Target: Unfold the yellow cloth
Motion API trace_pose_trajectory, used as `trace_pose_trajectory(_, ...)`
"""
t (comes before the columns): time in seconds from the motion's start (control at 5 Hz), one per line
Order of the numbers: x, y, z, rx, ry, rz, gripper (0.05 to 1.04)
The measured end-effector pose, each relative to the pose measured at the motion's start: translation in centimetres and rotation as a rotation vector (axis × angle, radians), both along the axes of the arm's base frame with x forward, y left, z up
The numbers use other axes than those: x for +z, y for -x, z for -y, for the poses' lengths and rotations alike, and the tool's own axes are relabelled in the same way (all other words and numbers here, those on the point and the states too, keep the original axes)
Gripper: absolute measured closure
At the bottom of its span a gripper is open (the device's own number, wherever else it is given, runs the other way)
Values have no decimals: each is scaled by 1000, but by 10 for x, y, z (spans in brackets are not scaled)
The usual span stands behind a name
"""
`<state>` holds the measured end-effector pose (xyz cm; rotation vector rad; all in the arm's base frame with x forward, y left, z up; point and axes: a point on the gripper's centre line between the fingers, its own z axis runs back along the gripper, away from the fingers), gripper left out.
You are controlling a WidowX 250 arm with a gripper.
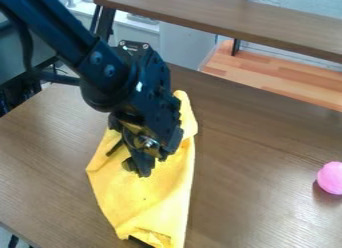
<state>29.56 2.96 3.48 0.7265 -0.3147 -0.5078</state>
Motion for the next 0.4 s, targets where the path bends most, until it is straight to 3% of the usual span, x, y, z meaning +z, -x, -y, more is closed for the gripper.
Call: trace_pose_trajectory(0.4,0,4,-5,24,-19,-16,692)
